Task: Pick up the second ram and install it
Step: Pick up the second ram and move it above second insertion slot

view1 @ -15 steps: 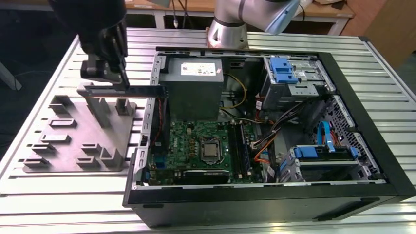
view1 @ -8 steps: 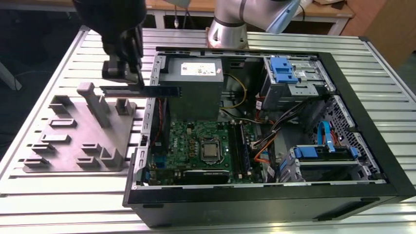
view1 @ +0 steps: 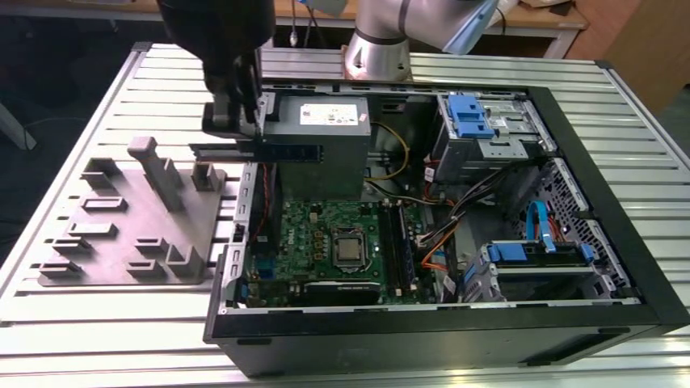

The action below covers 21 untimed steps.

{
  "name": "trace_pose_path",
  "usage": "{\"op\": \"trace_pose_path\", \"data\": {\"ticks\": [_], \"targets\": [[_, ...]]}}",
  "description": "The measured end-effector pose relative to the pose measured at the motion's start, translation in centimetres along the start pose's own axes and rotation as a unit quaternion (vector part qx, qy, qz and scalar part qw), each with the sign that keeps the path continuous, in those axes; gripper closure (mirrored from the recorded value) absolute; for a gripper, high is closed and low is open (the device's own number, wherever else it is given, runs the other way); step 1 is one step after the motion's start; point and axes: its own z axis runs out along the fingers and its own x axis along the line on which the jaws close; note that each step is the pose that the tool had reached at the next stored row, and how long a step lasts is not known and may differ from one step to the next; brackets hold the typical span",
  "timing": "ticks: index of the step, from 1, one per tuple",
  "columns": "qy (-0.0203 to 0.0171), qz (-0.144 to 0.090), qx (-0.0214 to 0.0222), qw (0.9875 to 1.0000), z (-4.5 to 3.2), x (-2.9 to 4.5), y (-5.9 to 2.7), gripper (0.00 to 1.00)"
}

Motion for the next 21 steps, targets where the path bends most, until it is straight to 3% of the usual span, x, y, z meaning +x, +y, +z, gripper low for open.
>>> {"op": "trace_pose_path", "data": {"ticks": [10, 21], "targets": [[-0.0001, 0.008, 0.0003, 1.0, 0.23, -0.03, -1.82, 0.92], [-0.0001, 0.011, 0.0004, 0.9999, 0.47, -0.08, -4.88, 0.92]]}}
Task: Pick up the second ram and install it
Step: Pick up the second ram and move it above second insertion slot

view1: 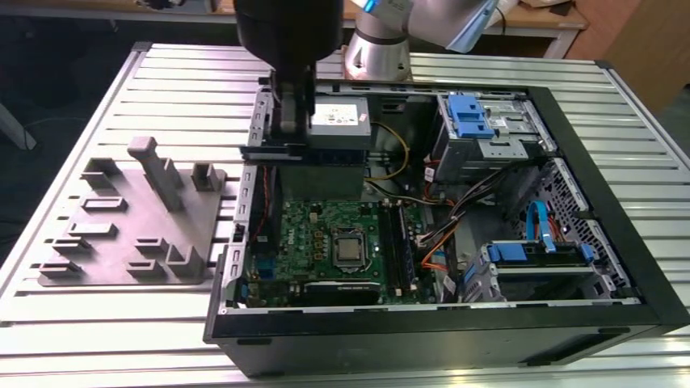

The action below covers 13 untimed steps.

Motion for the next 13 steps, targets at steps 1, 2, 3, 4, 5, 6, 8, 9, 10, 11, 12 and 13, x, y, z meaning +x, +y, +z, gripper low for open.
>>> {"op": "trace_pose_path", "data": {"ticks": [1, 2, 3, 4, 5, 6, 8, 9, 10, 11, 12, 13], "targets": [[0.0, 0.0, 0.0, 1.0, 0.02, -0.01, -0.3, 0.92], [0.0, 0.0, 0.0, 1.0, 0.05, -0.02, -0.6, 0.92], [0.0, 0.001, 0.0, 1.0, 0.07, -0.04, -0.89, 0.92], [0.0, 0.001, 0.0, 1.0, 0.1, -0.05, -1.22, 0.92], [0.0, 0.001, 0.0, 1.0, 0.12, -0.06, -1.54, 0.92], [0.0, 0.001, 0.0, 1.0, 0.14, -0.07, -1.85, 0.92], [0.0, 0.001, 0.0, 1.0, 0.19, -0.1, -2.41, 0.92], [-0.0001, 0.002, 0.0001, 1.0, 0.22, -0.11, -2.69, 0.92], [0.0, 0.002, 0.0001, 1.0, 0.24, -0.12, -2.99, 0.92], [0.0, 0.002, 0.0001, 1.0, 0.26, -0.13, -3.3, 0.92], [0.0, 0.002, 0.0001, 1.0, 0.29, -0.14, -3.57, 0.92], [0.0, 0.002, 0.0001, 1.0, 0.32, -0.15, -3.86, 0.92]]}}
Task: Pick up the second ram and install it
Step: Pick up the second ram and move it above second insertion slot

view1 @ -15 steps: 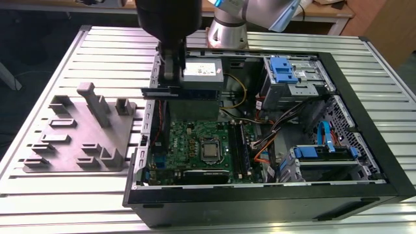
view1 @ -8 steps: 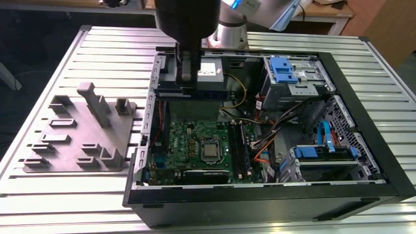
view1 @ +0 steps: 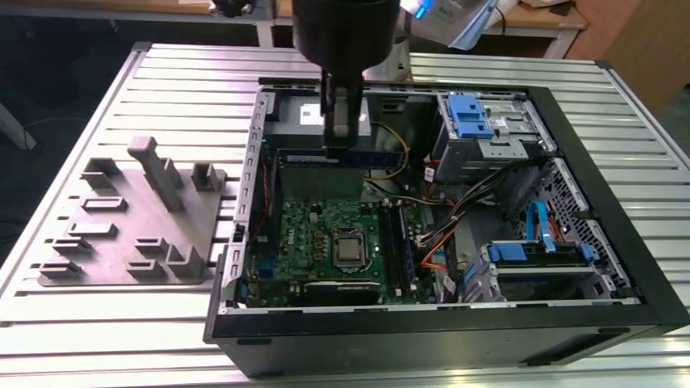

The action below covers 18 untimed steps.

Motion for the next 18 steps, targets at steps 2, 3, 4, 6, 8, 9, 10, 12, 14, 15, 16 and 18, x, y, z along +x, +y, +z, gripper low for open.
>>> {"op": "trace_pose_path", "data": {"ticks": [2, 3, 4, 6, 8, 9, 10, 12, 14, 15, 16, 18], "targets": [[0.0, 0.0, 0.0, 1.0, 0.05, -0.03, -0.61, 0.92], [0.0, 0.0, 0.0, 1.0, 0.07, -0.04, -0.92, 0.92], [0.0, 0.0, 0.0, 1.0, 0.09, -0.06, -1.23, 0.92], [0.0, 0.001, 0.0001, 1.0, 0.14, -0.08, -1.86, 0.92], [0.0, 0.001, 0.0, 1.0, 0.19, -0.11, -2.46, 0.92], [0.0, 0.001, 0.0, 1.0, 0.23, -0.12, -2.69, 0.92], [-0.0001, 0.001, 0.0, 1.0, 0.3, -0.12, -2.84, 0.92], [0.0, 0.001, 0.0, 1.0, 0.52, -0.12, -3.03, 0.92], [-0.0001, 0.001, 0.0, 1.0, 0.87, -0.11, -3.12, 0.92], [0.0, 0.001, 0.0, 1.0, 1.04, -0.11, -3.14, 0.92], [0.0, 0.001, 0.0, 1.0, 1.22, -0.1, -3.15, 0.92], [0.0, 0.001, 0.0, 1.0, 1.58, -0.09, -3.19, 0.92]]}}
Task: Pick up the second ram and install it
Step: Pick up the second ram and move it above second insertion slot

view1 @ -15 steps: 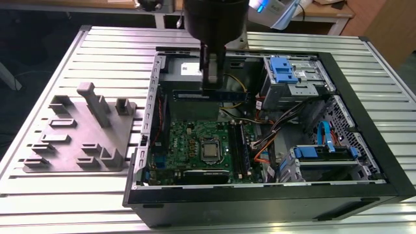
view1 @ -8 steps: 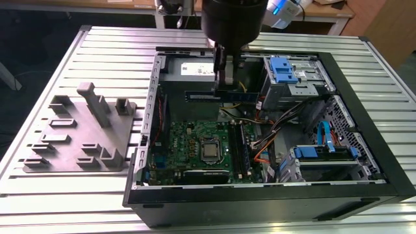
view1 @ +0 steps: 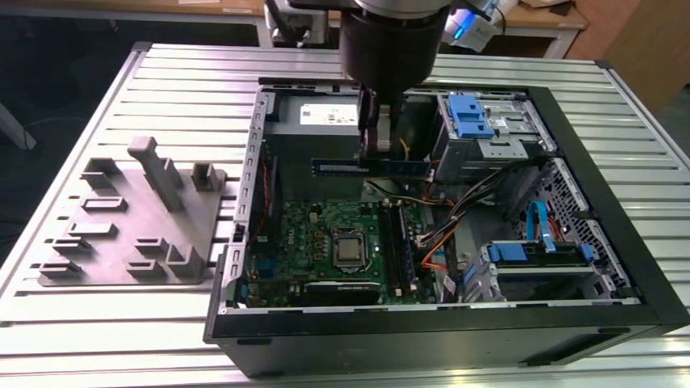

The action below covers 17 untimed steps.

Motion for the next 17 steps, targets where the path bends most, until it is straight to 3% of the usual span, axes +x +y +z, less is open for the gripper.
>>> {"op": "trace_pose_path", "data": {"ticks": [3, 9, 17], "targets": [[0.0, 0.0, 0.0, 1.0, 0.48, 0.02, -0.03, 0.92], [-0.0001, 0.0, 0.0001, 1.0, 0.63, 0.02, -0.03, 0.92], [0.0, 0.0, 0.0, 1.0, 1.88, 0.08, -0.06, 0.92]]}}
